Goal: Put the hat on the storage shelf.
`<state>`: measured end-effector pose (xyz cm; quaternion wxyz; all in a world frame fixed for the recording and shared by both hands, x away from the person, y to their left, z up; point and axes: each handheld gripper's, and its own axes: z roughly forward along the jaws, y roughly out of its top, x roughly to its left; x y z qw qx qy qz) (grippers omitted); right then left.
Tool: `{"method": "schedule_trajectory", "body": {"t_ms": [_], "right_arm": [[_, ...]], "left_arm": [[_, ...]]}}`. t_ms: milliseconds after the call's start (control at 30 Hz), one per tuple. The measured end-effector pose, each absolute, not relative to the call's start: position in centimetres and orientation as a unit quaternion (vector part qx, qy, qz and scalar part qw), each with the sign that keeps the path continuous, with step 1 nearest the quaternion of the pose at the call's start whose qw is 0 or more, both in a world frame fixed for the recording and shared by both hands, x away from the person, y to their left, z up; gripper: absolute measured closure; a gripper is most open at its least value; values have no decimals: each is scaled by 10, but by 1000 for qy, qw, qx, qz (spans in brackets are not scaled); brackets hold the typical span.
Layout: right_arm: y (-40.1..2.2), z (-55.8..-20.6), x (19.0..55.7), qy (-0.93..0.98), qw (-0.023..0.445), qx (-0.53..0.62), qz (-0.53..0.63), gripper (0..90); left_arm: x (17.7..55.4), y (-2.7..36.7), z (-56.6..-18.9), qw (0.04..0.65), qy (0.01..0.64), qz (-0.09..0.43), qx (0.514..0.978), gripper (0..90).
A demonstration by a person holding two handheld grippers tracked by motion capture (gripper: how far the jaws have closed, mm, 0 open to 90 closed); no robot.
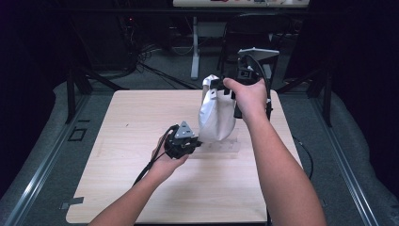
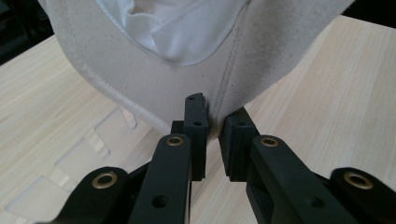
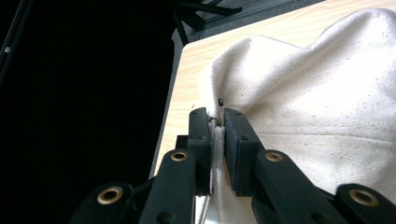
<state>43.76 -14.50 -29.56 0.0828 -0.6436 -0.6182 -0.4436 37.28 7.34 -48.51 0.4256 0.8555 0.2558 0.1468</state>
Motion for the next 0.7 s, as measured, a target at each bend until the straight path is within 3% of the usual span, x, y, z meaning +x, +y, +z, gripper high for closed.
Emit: {"method": "schedule_trajectory", "body": {"t_ms": [700], "right_arm": [[-116,-314,440,-649,106,-624,-423,820]], "left_arm": [[365,82,-503,404,343,133,837,856]]}}
